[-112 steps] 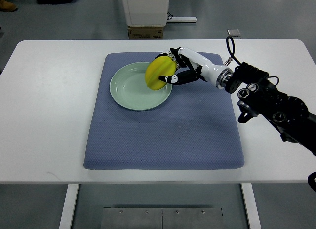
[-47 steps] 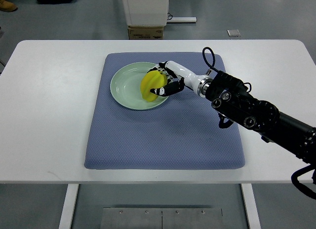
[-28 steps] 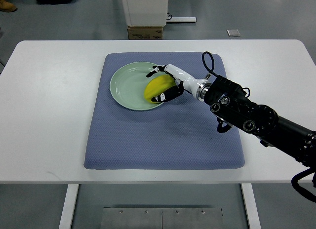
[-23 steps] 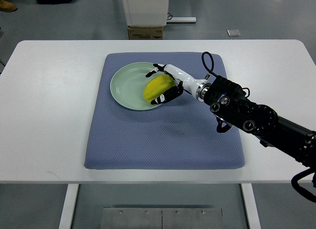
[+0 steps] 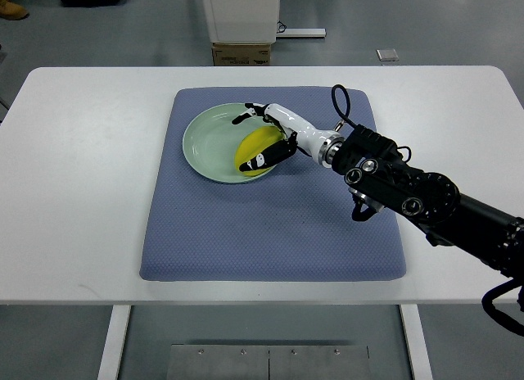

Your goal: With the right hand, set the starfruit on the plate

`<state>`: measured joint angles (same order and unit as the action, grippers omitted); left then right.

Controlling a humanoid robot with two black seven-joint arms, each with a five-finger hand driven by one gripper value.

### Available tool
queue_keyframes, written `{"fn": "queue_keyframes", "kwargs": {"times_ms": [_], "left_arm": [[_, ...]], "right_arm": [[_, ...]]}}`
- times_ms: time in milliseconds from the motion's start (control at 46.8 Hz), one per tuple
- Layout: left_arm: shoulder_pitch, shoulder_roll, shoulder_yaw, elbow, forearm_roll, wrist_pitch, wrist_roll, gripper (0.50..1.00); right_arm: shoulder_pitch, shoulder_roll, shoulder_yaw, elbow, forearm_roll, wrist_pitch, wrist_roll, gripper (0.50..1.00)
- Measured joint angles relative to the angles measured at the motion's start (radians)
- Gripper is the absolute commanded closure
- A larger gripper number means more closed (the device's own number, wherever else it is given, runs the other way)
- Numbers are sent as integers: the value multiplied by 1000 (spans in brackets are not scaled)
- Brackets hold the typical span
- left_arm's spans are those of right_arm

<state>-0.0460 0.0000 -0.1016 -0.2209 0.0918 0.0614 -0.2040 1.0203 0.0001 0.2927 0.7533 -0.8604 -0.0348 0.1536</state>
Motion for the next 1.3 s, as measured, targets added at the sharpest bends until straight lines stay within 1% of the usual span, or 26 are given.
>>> {"fn": "queue_keyframes", "kwargs": {"times_ms": [235,363,449,662,812,1111,1303], "left_arm": [[0,0,0,0,0,0,0,500],[0,0,0,0,0,0,0,500],[0,0,0,0,0,0,0,500],[0,0,0,0,0,0,0,500],[0,0,0,0,0,0,0,500],[0,0,0,0,0,0,0,500],[0,0,0,0,0,0,0,500]], "right_arm": [[0,0,4,11,43,-12,32,502],[0,0,18,4,46,-22,34,502],[0,0,64,-12,46,-34,30,502],[-16,0,151,-21,48,-35,24,502],[-68,0,249,-28,52,-35,23,502],[-175,-1,510,-91,52,-40,23,502],[-227,-19,652,-92,53,-65,22,502]]}}
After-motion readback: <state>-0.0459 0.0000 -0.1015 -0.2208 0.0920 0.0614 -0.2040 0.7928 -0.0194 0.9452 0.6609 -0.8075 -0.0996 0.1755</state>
